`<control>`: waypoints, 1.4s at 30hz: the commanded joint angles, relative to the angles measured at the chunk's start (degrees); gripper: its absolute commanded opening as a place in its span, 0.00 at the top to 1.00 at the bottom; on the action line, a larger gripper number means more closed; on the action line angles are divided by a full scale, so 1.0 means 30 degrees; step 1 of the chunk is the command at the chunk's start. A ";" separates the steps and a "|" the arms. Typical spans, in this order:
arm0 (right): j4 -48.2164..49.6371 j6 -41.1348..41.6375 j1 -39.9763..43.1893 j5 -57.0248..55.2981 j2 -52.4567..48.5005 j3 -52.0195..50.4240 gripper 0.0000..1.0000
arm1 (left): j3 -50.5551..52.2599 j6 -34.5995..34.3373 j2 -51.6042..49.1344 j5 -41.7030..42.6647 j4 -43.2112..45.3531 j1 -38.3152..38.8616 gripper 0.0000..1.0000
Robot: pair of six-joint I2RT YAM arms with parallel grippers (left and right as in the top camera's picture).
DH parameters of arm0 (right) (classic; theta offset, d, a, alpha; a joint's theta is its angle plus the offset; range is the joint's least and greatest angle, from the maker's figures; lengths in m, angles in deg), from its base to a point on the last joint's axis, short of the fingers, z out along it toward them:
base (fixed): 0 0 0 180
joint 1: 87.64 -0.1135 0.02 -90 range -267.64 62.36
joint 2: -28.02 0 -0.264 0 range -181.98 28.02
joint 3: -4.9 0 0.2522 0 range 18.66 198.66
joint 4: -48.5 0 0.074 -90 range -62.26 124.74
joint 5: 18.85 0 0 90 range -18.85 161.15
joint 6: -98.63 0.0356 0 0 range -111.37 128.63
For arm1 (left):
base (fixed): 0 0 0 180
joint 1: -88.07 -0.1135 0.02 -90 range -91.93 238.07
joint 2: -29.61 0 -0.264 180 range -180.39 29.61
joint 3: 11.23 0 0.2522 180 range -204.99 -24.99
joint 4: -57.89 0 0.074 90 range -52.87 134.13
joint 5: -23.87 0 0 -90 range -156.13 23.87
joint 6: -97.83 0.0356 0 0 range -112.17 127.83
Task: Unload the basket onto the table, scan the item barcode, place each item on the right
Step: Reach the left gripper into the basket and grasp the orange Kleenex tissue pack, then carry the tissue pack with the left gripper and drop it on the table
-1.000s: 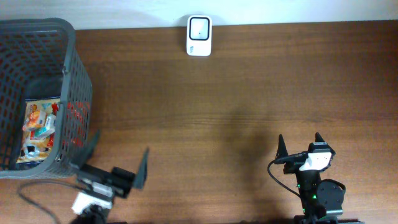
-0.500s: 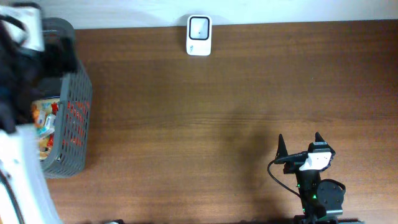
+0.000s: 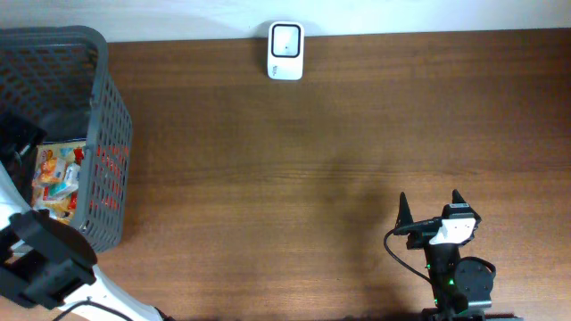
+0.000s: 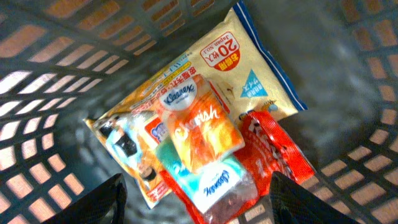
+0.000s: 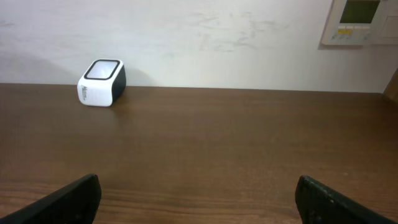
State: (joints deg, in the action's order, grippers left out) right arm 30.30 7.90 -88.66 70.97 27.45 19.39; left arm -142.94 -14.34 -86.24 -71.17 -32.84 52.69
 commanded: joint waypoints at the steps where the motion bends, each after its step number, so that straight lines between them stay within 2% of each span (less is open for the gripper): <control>1: -0.0087 -0.0117 -0.0051 -0.0168 0.0124 -0.0138 0.01 | 0.0058 -0.0372 -0.1275 -0.0488 0.0080 0.0036 0.29; 4: -0.0087 -0.0117 -0.0051 -0.0168 0.0124 -0.0138 0.01 | 0.0051 -0.0393 -0.2397 -0.0474 0.0590 0.0204 0.21; 7: -0.0087 -0.0117 -0.0051 -0.0168 0.0124 -0.0138 0.01 | 0.0051 -0.0896 -0.3373 -0.0481 0.0685 0.0233 0.18; 9: -0.0087 -0.0117 -0.0051 -0.0168 0.0124 -0.0138 0.01 | 0.0058 -0.0889 -0.3891 -0.0466 0.1217 0.0299 0.21; 10: -0.0087 -0.0117 -0.0051 -0.0168 0.0124 -0.0138 0.01 | 0.0058 -0.0889 -0.3920 -0.0466 0.1224 0.0474 0.44; 11: -0.0087 -0.0117 -0.0051 -0.0168 0.0124 -0.0138 0.01 | 0.0058 -0.0882 -0.3920 -0.0466 0.1217 0.0590 0.50; 12: -0.0087 -0.0117 -0.0051 -0.0168 0.0124 -0.0138 0.01 | 0.0058 -0.0882 -0.3920 -0.0459 0.1144 0.0685 0.53; 14: -0.0087 -0.0109 -0.0051 -0.0168 0.0124 -0.0138 0.01 | 0.0058 -0.0882 -0.3920 -0.0466 0.0772 0.1056 0.78; 15: -0.0087 -0.0117 -0.0051 -0.0168 0.0124 -0.0138 0.01 | 0.0058 -0.0882 -0.3920 -0.0474 0.0539 0.1166 0.81; 16: -0.0087 -0.0117 -0.0051 -0.0168 0.0124 -0.0138 0.01 | 0.0058 -0.0882 -0.3920 -0.0466 0.0335 0.1246 1.00; 20: -0.0087 -0.0117 -0.0051 -0.0168 0.0124 -0.0138 0.01 | -0.0073 -0.0874 -0.3898 -0.0415 -0.0925 0.1275 1.00; 25: -0.0087 -0.0117 -0.0051 -0.0168 0.0124 -0.0138 0.01 | -0.2652 -0.0240 -0.3220 -0.0007 -0.2929 0.1297 1.00; 29: -0.0087 -0.0117 -0.0051 -0.0168 0.0124 -0.0138 0.01 | -0.8014 0.0780 -0.1923 0.2973 -0.2943 0.1450 1.00; 32: -0.0087 -0.0117 -0.0051 -0.0168 0.0124 -0.0138 0.01 | -1.2604 0.0780 -0.0124 0.7905 -0.2878 0.2557 1.00; 34: -0.0087 -0.0117 -0.0051 -0.0168 0.0124 -0.0138 0.01 | -1.3486 0.1807 0.1282 0.8903 -0.2929 0.4932 1.00; 35: -0.0087 -0.0117 -0.0051 -0.0168 0.0124 -0.0138 0.01 | -1.3486 0.2004 0.1865 0.8918 -0.2725 0.7431 1.00; 39: -0.0087 -0.0117 -0.0051 -0.0168 0.0124 -0.0138 0.01 | -1.3376 0.2011 0.0896 0.8874 -0.2142 1.3478 1.00; 40: -0.0087 -0.0109 -0.0051 -0.0168 0.0124 -0.0138 0.01 | -1.3340 0.2011 0.0299 0.8546 -0.2142 1.4710 1.00; 42: -0.0087 -0.0117 -0.0051 -0.0168 0.0124 -0.0138 0.01 | -1.3041 0.1996 -0.1683 0.6113 -0.1923 1.7762 1.00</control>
State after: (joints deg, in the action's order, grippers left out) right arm 30.30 7.92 -88.66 70.97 27.45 19.39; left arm -183.29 -9.45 -84.67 -46.21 -39.25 97.39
